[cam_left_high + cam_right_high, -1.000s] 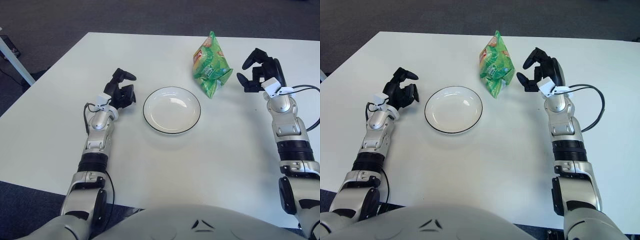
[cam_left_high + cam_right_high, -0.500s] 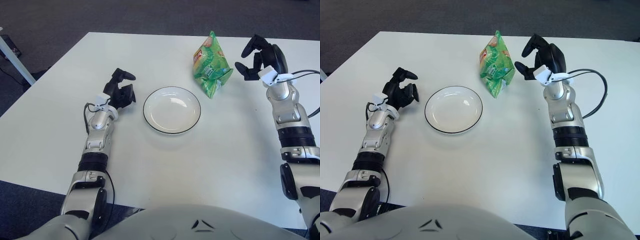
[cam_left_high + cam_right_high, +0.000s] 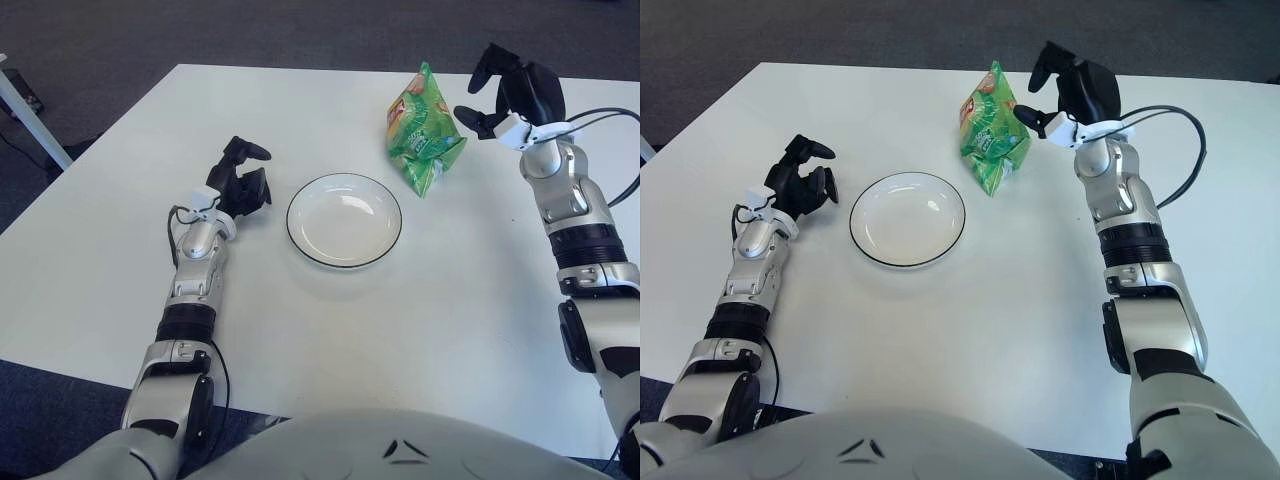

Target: Put the snack into the plate.

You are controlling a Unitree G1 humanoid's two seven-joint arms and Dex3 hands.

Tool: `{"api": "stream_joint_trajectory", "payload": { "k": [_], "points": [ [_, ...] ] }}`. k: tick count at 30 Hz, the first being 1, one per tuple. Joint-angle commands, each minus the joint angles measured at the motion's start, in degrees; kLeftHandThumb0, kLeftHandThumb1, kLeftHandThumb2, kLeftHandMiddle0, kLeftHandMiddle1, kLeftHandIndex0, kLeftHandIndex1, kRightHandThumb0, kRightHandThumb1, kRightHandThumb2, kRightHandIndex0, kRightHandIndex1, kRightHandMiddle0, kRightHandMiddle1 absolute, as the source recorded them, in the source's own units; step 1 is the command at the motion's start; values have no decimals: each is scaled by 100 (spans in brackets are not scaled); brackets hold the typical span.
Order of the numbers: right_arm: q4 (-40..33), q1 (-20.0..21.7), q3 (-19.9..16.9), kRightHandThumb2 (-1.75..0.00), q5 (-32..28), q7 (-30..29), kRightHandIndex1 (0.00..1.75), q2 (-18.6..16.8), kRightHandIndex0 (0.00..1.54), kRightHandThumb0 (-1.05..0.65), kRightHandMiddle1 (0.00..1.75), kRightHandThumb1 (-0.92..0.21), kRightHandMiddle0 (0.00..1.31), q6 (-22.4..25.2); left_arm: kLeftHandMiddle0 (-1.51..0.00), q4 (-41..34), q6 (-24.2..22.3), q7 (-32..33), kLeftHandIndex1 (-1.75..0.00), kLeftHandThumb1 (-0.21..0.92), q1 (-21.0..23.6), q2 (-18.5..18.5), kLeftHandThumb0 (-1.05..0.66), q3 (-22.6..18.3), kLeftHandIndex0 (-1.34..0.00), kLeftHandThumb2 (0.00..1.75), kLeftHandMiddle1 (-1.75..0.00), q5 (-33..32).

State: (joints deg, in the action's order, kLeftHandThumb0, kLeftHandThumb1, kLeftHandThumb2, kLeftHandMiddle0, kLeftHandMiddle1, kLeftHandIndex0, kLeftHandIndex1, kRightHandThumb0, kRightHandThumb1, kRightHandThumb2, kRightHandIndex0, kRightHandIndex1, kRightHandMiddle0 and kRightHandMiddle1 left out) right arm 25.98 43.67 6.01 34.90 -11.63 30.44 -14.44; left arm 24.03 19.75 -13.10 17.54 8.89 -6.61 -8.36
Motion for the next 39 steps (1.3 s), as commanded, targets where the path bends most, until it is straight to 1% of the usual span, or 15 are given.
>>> {"api": "stream_joint_trajectory", "payload": {
  "k": [1, 5, 9, 10, 11, 12, 14, 15, 17, 18, 20, 23, 31, 36, 39],
  "points": [
    [-78, 277, 108, -102, 244, -92, 160, 170, 66, -41, 175, -55, 43, 29, -108, 306, 11, 1, -175, 72, -542, -180, -38, 39, -32, 80, -175, 23],
    [-11, 424, 174, -99, 318, 41, 151, 213, 60, -41, 175, -57, 41, 74, -109, 294, 20, -5, -175, 71, -552, -178, -38, 43, -32, 81, -175, 23],
    [63, 568, 263, -87, 308, 225, 139, 214, 52, -39, 175, -67, 35, 127, -109, 304, 29, 4, -175, 71, -546, -175, -38, 45, -32, 81, -175, 36],
    [226, 746, 347, -82, 330, 293, 136, 156, 50, -38, 175, -70, 33, 150, -109, 308, 37, 11, -175, 71, -545, -174, -38, 47, -32, 81, -175, 46],
    [347, 877, 410, -71, 345, 340, 131, 114, 45, -37, 175, -78, 28, 168, -109, 311, 43, 16, -175, 71, -544, -173, -38, 48, -32, 81, -175, 53],
    [683, 1110, 510, -67, 376, 370, 129, 68, 44, -37, 175, -81, 26, 131, -109, 312, 57, 25, -175, 71, -545, -178, -38, 54, -32, 81, -175, 65],
    [1217, 1420, 660, -58, 417, 378, 119, 26, 38, -36, 175, -87, 22, 38, -109, 314, 76, 27, -175, 71, -547, -185, -38, 61, -32, 81, -175, 74],
    [1427, 1526, 721, -61, 429, 363, 117, 18, 36, -43, 167, -88, 17, -11, -109, 316, 83, 24, -175, 71, -547, -186, -38, 63, -32, 81, -175, 74],
    [1810, 1690, 844, -70, 450, 328, 110, 9, 28, -60, 146, -91, 7, -124, -108, 313, 97, 5, -175, 72, -551, -193, -38, 69, -32, 81, -175, 66],
    [1958, 1758, 903, -72, 449, 354, 109, -3, 27, -62, 142, -91, 6, -181, -108, 310, 106, -14, -175, 72, -551, -194, -38, 72, -32, 81, -175, 54],
    [2158, 1851, 980, -79, 434, 379, 98, -22, 21, -70, 126, -92, 2, -282, -108, 304, 115, -37, -175, 73, -550, -193, -38, 76, -31, 79, -175, 38],
    [2353, 1925, 1042, -85, 371, 373, 89, -43, 17, -74, 115, -92, 1, -438, -107, 278, 107, -44, -175, 73, -563, -195, -37, 92, -31, 78, -175, 39],
    [2745, 2110, 1140, -93, 312, 332, 79, -191, 15, -78, 102, -92, 0, -669, -105, 216, 49, -109, -175, 75, -583, -201, -37, 100, -30, 76, -175, -14],
    [2988, 2221, 1187, -95, 250, 473, 76, -293, 15, -80, 102, -92, 0, -804, -105, 214, 68, -119, -175, 76, -585, -198, -37, 106, -29, 74, -175, -8],
    [3085, 2219, 1264, -95, 235, 670, 74, -386, 14, -82, 102, -92, 0, -839, -105, 200, 74, -144, -175, 76, -590, -192, -37, 113, -29, 74, -175, -11]
  ]
}}
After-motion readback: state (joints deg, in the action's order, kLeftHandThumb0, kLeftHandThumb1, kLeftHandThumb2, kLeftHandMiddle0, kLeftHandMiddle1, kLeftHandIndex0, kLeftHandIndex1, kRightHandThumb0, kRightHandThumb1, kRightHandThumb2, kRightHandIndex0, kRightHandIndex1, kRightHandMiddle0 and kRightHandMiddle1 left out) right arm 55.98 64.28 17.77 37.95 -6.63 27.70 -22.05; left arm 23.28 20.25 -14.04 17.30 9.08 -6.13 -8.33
